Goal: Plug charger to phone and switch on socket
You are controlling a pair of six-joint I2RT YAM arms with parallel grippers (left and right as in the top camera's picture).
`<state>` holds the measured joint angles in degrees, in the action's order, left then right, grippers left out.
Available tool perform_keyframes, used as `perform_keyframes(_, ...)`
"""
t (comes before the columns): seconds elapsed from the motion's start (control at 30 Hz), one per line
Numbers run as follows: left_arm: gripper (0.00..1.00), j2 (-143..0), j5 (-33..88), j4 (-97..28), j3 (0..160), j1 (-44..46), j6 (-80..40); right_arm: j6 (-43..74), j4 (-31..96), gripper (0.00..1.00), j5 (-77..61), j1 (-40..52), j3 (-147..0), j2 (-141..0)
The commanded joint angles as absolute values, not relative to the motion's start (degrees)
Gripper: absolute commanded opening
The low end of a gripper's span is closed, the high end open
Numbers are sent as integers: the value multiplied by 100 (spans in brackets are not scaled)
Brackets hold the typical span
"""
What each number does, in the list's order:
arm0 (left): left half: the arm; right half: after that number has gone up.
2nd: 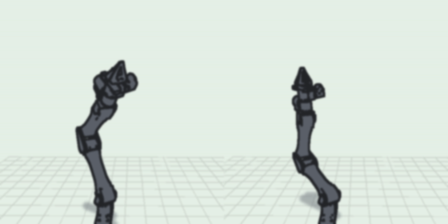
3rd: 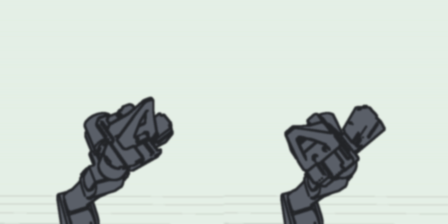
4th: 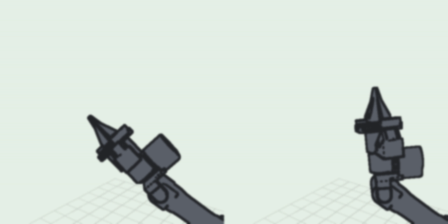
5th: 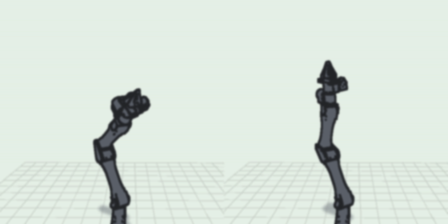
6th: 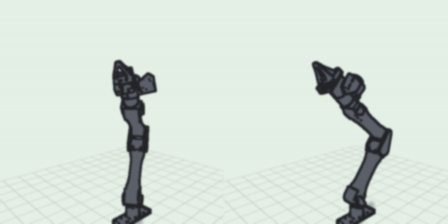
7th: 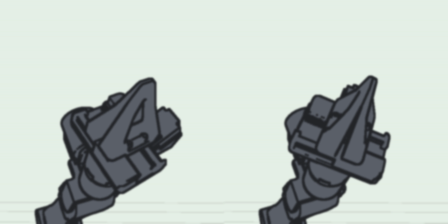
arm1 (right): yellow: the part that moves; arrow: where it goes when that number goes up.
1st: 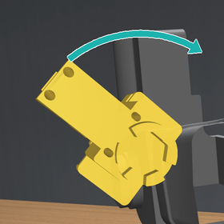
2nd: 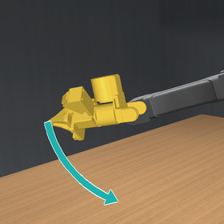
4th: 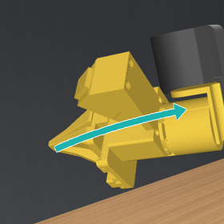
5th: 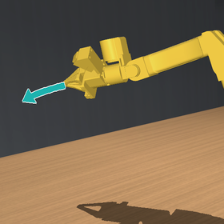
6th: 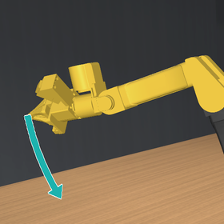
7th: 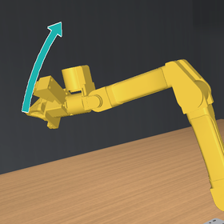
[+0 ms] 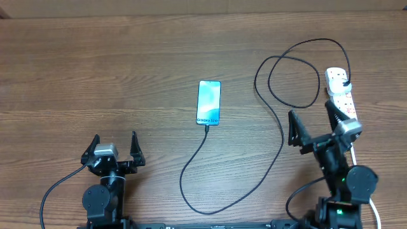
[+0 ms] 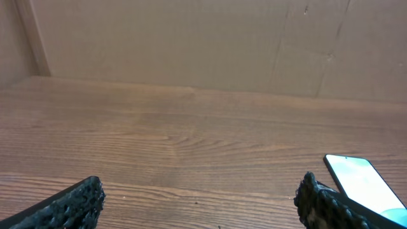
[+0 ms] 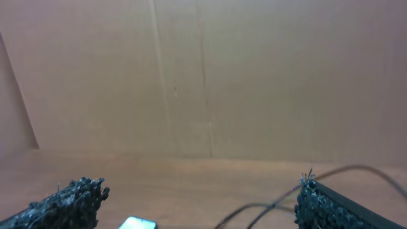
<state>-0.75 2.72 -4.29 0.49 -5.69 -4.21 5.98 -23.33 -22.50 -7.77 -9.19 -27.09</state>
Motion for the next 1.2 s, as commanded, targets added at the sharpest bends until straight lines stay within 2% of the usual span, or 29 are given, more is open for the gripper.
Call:
perform_keyframes(0.0,100,-21,235,-443,30,-609,-316,593,-2300,100,-1640,-526,-504,-2086)
perform_keyframes(0.33,100,-21,235,-443,30,-609,-316,591,-1175,100,-880,-47,-38,-550)
perform_keyframes(0.47,100,-21,235,-443,30,-609,-316,591,-355,100,-574,123,-45,-3)
perform_keyframes(0.77,100,-21,235,-443,30,-609,-316,587,451,100,-493,187,-45,-14)
perform_keyframes(1.17,100,-21,235,-443,30,-609,-316,593,445,100,-456,187,-45,-14)
